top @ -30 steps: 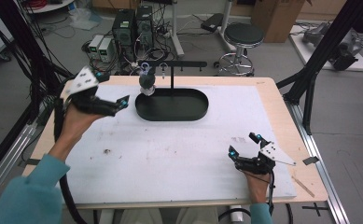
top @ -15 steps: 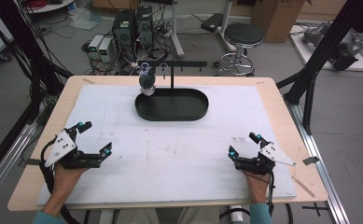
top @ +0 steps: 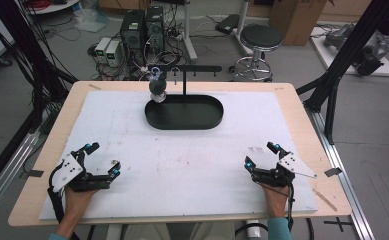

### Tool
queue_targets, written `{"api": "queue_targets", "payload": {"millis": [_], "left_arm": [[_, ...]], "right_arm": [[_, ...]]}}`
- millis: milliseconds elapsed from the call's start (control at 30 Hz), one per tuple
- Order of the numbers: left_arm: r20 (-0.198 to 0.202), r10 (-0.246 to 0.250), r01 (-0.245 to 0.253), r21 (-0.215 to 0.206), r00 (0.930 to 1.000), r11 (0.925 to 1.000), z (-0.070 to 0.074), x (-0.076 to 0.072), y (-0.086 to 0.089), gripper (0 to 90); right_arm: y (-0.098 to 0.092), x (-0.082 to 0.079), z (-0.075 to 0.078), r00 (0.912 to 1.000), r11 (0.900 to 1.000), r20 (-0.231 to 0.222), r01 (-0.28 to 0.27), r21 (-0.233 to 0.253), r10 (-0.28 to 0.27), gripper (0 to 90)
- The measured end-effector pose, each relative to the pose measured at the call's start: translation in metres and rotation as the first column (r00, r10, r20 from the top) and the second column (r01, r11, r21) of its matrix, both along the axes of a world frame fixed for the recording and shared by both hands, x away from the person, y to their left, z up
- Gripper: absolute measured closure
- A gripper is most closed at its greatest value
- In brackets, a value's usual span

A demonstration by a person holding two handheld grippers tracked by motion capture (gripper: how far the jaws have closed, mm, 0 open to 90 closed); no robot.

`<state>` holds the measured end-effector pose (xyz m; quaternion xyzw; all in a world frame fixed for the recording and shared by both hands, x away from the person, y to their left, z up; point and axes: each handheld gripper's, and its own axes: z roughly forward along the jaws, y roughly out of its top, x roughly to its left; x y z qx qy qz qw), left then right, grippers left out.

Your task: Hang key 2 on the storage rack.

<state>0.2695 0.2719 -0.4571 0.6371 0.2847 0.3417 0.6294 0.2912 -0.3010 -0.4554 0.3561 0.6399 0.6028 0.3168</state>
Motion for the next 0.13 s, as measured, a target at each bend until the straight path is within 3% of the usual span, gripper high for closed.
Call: {"api": "queue_targets", "payload": {"millis": [133], "left_arm": [[0.001,0.005,-0.005,-0.006,1.0,1.0,-0.0002,-0.0001,0.0001,1.7]], "right_arm": [[0.0006,-0.001,-0.0001,1.0,1.0,-0.009,-0.001,0.002,0.001,1.2]]}}
